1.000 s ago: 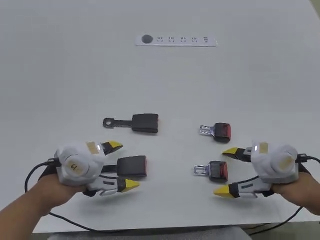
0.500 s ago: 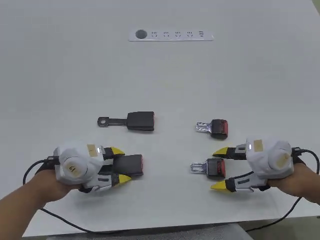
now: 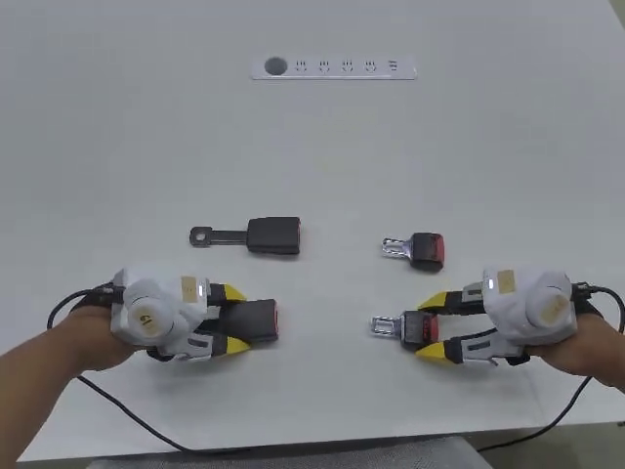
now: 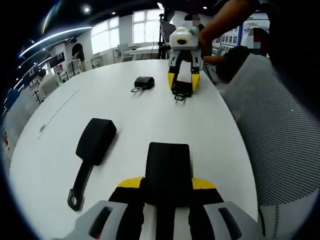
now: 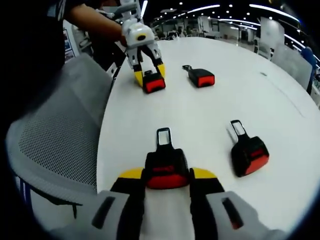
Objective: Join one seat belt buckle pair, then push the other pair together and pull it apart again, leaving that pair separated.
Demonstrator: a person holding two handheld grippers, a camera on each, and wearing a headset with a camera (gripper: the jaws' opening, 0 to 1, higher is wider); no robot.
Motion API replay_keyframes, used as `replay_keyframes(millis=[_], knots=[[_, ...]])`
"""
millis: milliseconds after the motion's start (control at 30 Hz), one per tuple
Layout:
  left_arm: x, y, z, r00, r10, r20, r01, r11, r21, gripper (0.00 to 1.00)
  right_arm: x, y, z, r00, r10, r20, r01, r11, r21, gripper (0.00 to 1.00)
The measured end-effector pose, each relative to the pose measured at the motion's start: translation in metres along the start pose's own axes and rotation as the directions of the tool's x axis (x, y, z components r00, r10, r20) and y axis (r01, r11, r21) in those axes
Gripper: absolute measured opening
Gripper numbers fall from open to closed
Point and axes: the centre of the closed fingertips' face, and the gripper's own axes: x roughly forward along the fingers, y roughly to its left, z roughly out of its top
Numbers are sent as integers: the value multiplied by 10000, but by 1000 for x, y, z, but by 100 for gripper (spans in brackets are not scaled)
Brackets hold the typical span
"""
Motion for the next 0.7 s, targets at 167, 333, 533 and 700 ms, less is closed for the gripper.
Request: replay_keyframes(millis=[167, 333, 533, 700], knots=[[0, -1, 0, 9989, -303, -360, 322, 9981, 527, 35, -1, 1, -2, 9996, 135, -248, -139, 9997, -177, 34], [1, 0, -1, 9981, -424, -449, 451, 9972, 599, 35, -1, 1, -2, 9997, 196, -160, -200, 9994, -272, 34], [1, 0, -2, 9969, -535, -585, 576, 9958, 708, 35, 8, 2, 11, 9994, 301, 142, -297, 9992, -278, 34], [1, 0, -2, 9963, -522, -681, 569, 9960, 694, 35, 22, 5, 31, 9983, 384, 432, -370, 9987, -338, 34]])
